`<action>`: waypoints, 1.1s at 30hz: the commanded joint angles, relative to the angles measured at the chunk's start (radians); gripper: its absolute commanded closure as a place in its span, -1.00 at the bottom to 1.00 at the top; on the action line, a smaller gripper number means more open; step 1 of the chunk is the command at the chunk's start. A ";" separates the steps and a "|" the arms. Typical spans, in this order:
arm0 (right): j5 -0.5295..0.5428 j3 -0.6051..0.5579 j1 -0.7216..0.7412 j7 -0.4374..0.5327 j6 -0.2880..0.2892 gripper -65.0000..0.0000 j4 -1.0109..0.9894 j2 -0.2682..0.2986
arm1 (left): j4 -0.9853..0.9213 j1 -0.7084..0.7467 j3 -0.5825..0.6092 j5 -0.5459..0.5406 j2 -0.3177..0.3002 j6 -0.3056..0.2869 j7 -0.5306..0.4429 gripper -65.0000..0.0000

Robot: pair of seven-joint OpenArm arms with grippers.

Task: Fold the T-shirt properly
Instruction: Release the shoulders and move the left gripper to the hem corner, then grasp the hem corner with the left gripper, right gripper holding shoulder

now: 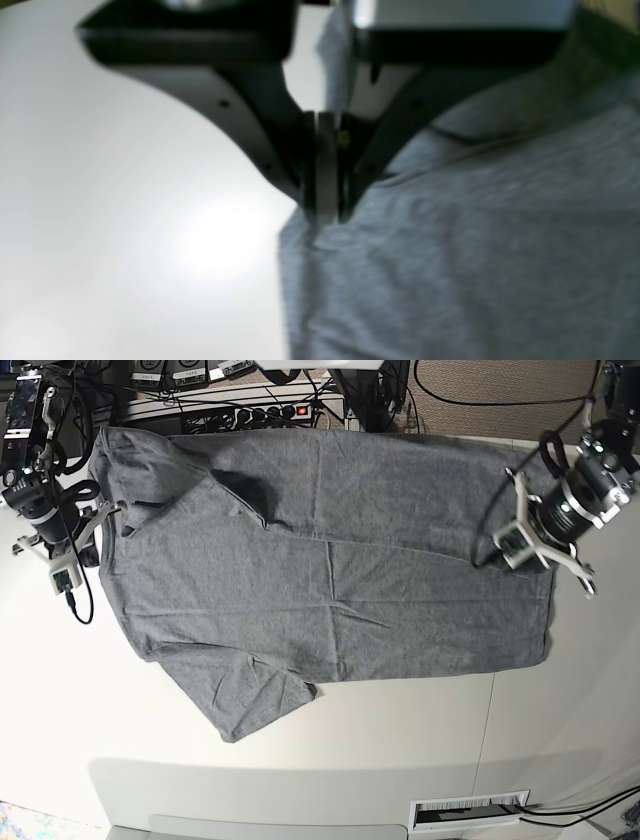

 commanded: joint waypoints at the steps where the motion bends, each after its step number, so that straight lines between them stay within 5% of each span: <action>1: -0.033 0.013 0.028 0.022 -0.006 1.00 0.015 0.011 | -0.008 -0.018 -0.023 -0.033 -0.013 0.006 -0.021 1.00; 7: -0.168 0.012 0.108 0.020 -0.007 1.00 0.015 -0.047 | -0.256 -0.161 -0.035 -0.229 -0.013 0.005 -0.076 0.87; 12: -0.178 0.011 0.138 0.024 -0.006 0.98 0.015 -0.066 | -0.508 -0.319 -0.035 -0.332 -0.013 0.001 -0.143 0.75; 16: -0.178 0.011 0.143 0.042 -0.006 0.37 0.014 -0.085 | -0.708 -0.446 -0.035 -0.440 -0.008 -0.085 -0.184 0.62; 19: -0.178 0.011 0.145 0.054 -0.006 0.23 0.014 -0.103 | -0.855 -0.535 -0.035 -0.489 0.014 -0.139 -0.219 0.37; 28: -0.178 0.012 0.148 0.060 -0.006 0.23 0.012 -0.105 | -1.163 -0.735 -0.035 -0.467 0.162 -0.233 -0.201 0.31; 33: -0.177 0.012 0.148 0.054 -0.006 0.23 0.012 -0.105 | -1.229 -0.776 -0.026 -0.380 0.190 -0.224 -0.203 0.12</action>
